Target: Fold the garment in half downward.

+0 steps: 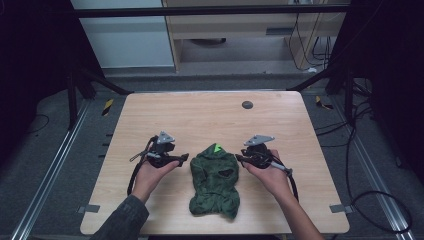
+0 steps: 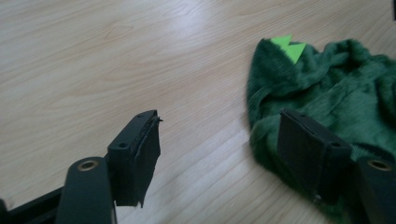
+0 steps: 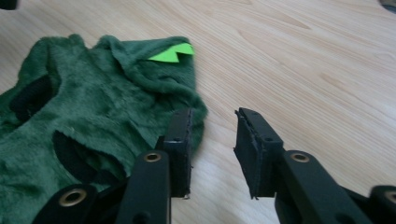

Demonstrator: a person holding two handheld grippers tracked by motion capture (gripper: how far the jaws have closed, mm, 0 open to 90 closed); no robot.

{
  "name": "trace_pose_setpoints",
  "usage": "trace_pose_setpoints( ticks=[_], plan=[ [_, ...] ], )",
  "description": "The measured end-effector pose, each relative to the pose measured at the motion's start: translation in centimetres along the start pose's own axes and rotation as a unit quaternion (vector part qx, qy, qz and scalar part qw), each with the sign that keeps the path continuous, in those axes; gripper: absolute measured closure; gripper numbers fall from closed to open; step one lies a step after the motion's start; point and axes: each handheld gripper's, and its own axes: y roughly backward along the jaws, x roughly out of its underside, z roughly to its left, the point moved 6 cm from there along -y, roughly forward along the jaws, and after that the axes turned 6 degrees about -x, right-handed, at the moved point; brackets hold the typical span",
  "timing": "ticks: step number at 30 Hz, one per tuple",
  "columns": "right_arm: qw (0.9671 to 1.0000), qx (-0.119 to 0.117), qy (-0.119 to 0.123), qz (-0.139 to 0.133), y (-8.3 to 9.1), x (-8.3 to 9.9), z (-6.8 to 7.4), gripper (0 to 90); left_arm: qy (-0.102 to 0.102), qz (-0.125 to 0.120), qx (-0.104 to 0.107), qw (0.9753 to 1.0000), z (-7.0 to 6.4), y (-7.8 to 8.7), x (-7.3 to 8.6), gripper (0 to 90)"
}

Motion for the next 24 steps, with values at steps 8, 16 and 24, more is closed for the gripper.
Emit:
trace_pose_setpoints(
  ticks=[8, 16, 24],
  plan=[
    [0.9996, -0.012, 0.007, 0.023, -1.8, -0.6, 0.1, 64.1, -0.023, 0.014, 0.018, 0.9995, -1.5, -1.7, -1.2, 35.5],
    [0.9988, -0.027, -0.002, 0.04, -3.2, -0.3, 0.1, 53.6, -0.034, 0.038, 0.024, 0.9984, -2.1, -3.1, -0.3, 29.8],
    [0.9975, -0.034, -0.011, 0.061, -4.1, 0.5, 0.1, 46.3, -0.041, 0.068, 0.023, 0.9966, -1.9, -4.3, 1.1, 28.2]
  ],
)
